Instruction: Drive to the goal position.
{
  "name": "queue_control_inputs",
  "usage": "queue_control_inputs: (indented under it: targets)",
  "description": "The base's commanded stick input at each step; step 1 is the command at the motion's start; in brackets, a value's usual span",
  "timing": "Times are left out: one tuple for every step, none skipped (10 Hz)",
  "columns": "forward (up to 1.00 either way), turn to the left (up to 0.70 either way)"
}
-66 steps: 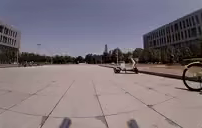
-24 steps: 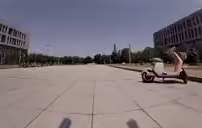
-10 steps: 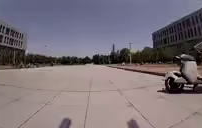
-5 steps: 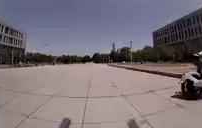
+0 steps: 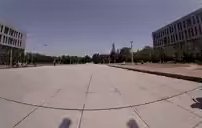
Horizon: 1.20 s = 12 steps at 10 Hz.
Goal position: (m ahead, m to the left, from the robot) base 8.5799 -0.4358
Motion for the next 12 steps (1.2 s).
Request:
queue_control_inputs:
  targets:
    - [1.00, 0.00]
    - [1.00, 0.00]
    - [1.00, 0.00]
    - [1.00, 0.00]
    - [1.00, 0.00]
    - [1.00, 0.00]
    - [1.00, 0.00]
    - [1.00, 0.00]
    - [1.00, 0.00]
    - [1.00, 0.00]
    - [1.00, 0.00]
    - [1.00, 0.00]
